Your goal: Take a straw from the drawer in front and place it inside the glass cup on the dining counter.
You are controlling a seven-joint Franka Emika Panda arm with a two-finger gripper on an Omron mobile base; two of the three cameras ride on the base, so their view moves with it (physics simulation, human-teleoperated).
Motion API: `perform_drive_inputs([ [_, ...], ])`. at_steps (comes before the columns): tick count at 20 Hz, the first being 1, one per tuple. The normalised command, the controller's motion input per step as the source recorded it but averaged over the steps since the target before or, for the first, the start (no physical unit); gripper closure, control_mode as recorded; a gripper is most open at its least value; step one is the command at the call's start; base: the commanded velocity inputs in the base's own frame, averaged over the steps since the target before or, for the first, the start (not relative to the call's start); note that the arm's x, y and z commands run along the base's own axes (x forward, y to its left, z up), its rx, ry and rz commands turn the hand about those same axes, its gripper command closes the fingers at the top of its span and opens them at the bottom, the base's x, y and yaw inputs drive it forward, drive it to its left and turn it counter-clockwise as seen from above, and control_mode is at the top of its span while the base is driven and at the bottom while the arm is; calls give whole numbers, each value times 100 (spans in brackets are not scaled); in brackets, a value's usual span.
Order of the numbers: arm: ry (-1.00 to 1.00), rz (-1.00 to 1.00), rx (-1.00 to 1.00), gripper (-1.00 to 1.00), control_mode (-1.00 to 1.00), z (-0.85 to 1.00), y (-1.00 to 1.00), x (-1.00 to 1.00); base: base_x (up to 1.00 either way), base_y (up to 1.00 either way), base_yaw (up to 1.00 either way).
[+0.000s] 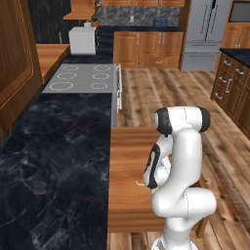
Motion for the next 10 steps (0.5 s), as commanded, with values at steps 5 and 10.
perform_drive_inputs([
  [5,0,0,-1,-100,-100,-24,7,2,0,0,0],
  [10,0,0,-1,-100,-100,-25,9,9,0,0,0],
])
